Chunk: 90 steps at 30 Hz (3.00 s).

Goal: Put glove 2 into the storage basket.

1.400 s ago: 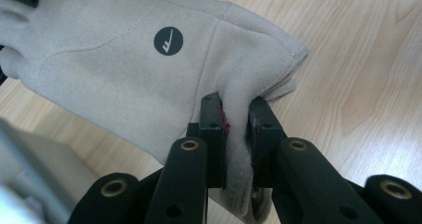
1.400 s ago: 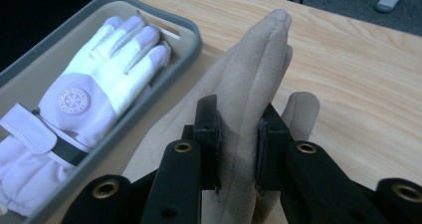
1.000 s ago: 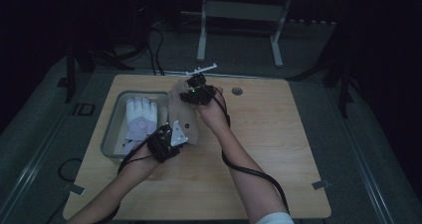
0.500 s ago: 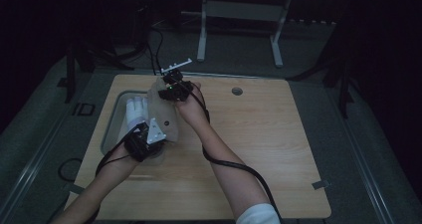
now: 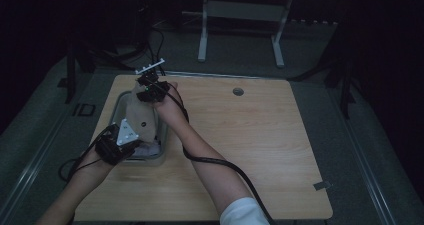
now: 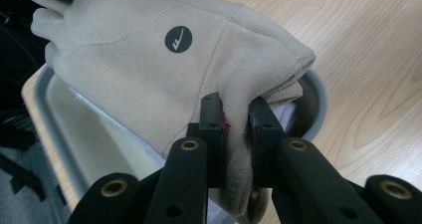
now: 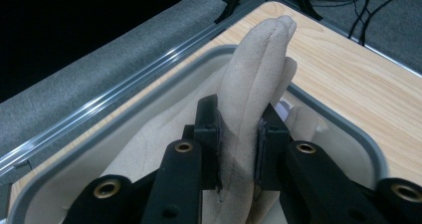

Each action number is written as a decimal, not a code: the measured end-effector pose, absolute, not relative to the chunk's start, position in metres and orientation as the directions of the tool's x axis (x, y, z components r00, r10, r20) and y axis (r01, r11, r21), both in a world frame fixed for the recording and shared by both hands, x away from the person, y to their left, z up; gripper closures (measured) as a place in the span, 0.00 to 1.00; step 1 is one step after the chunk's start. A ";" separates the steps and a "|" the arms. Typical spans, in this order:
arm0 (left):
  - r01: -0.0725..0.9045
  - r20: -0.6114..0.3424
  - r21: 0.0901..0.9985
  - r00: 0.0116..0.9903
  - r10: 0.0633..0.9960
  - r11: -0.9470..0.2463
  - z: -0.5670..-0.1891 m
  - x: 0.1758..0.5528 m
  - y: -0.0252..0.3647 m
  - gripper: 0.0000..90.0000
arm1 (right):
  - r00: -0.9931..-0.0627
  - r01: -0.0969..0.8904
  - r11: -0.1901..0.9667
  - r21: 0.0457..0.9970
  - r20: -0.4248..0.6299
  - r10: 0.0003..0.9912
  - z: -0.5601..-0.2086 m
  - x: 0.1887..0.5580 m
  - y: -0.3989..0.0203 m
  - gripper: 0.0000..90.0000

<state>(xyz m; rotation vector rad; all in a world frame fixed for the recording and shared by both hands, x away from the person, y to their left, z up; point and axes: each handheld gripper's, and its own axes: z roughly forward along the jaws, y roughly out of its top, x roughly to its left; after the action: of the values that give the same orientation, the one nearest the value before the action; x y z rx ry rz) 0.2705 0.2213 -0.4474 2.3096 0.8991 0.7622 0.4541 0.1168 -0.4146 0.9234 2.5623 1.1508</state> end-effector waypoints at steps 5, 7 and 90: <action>0.436 0.290 0.650 0.616 0.732 -0.623 -0.455 0.272 0.226 0.90 | -0.799 0.454 0.525 0.720 0.069 0.597 -0.424 0.453 0.130 0.85; 0.449 0.275 0.641 0.623 0.732 -0.623 -0.461 0.275 0.224 0.90 | -0.795 0.468 0.531 0.706 0.074 0.602 -0.431 0.456 0.130 0.85; 0.409 0.026 0.784 0.730 0.683 -0.466 -0.481 0.275 0.133 0.17 | -0.833 0.397 0.535 0.746 0.048 0.551 -0.467 0.425 -0.045 0.18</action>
<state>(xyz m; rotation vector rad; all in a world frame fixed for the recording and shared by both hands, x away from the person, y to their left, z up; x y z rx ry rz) 0.2747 0.1328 -0.4808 2.1215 0.8223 0.4317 0.4251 -0.0451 -0.4670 0.8055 2.5792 1.1789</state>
